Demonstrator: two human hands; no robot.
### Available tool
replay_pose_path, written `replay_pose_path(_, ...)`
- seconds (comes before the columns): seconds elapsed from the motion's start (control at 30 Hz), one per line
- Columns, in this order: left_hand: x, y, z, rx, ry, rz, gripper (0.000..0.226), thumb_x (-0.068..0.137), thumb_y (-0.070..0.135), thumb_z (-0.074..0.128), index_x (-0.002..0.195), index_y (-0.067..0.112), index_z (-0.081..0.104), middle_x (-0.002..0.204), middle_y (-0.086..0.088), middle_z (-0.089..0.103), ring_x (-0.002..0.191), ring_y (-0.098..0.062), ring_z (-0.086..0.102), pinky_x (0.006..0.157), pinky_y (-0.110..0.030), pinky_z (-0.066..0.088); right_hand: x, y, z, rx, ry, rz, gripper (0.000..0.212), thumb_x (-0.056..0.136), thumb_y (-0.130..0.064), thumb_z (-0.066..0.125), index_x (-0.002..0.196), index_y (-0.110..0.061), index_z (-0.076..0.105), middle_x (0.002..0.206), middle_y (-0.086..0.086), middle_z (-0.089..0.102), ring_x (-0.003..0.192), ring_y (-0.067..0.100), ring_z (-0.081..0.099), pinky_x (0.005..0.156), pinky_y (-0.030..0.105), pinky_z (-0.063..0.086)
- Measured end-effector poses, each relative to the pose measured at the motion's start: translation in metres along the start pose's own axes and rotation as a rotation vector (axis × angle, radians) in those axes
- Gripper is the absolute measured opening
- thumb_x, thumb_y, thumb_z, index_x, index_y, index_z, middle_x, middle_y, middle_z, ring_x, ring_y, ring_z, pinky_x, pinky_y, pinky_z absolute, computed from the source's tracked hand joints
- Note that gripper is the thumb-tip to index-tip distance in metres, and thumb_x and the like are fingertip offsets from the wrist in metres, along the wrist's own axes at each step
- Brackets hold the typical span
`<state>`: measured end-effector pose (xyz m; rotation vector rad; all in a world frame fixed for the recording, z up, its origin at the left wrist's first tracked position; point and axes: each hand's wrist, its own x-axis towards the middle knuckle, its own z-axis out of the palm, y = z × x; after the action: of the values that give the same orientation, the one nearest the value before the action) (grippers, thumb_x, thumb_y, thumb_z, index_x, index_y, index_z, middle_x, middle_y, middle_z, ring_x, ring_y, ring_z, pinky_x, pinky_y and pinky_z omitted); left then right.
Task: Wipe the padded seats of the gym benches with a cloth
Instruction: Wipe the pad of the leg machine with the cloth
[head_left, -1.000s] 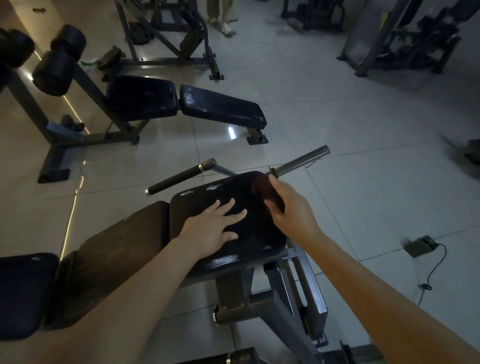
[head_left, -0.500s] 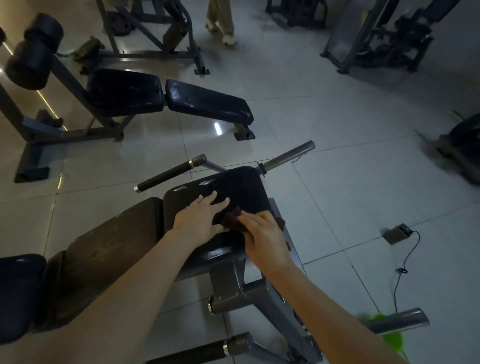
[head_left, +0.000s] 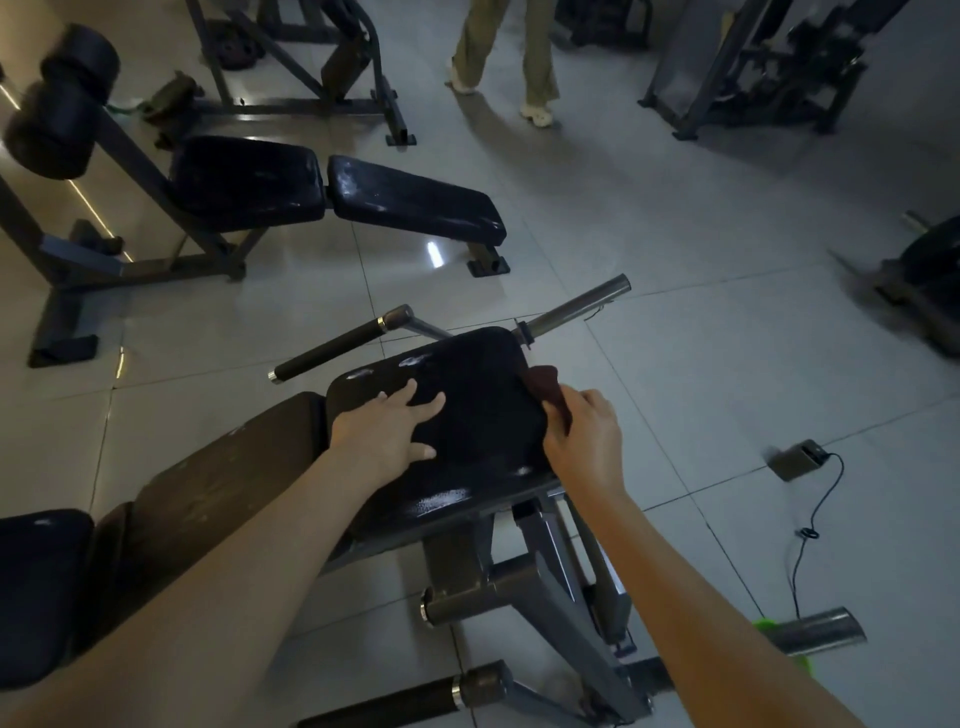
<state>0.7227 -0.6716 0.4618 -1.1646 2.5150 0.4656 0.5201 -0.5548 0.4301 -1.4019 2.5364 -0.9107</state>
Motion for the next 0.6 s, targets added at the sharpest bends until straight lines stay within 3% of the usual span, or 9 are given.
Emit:
replay_pose_path(0.27, 0.001, 0.001, -0.003, 0.049, -0.005, 0.024, 0.072, 0.096, 0.050, 0.051, 0.153, 0.047, 0.005, 0.165, 0.004, -0.001, 0.150, -0.026, 0.016, 0.107, -0.040, 0.043, -0.014, 0.006, -0.009, 0.000, -0.014, -0.099, 0.033, 0.091, -0.012, 0.068, 0.124, -0.011, 0.067, 0.098, -0.001, 0.051, 0.088, 0.011, 0.045, 0.073, 0.005, 0.029)
replay_pose_path(0.47, 0.003, 0.001, -0.007, 0.081, -0.009, 0.032, 0.073, 0.096, 0.051, 0.051, 0.153, 0.047, 0.005, 0.165, 0.004, -0.002, 0.149, -0.028, 0.018, 0.105, -0.039, 0.044, 0.026, -0.010, 0.001, 0.005, -0.037, -0.031, 0.033, 0.097, -0.019, 0.059, 0.129, -0.019, 0.065, 0.096, -0.001, 0.044, 0.087, 0.014, 0.044, 0.065, 0.006, 0.028)
replay_pose_path(0.6, 0.002, 0.001, -0.010, 0.094, -0.019, 0.033, 0.073, 0.096, 0.050, 0.052, 0.153, 0.047, 0.005, 0.165, 0.004, -0.002, 0.148, -0.028, 0.022, 0.099, -0.037, 0.047, 0.012, -0.017, -0.006, -0.045, -0.052, -0.128, 0.033, 0.094, -0.020, 0.063, 0.127, -0.019, 0.065, 0.098, -0.001, 0.043, 0.089, 0.015, 0.048, 0.067, 0.006, 0.030)
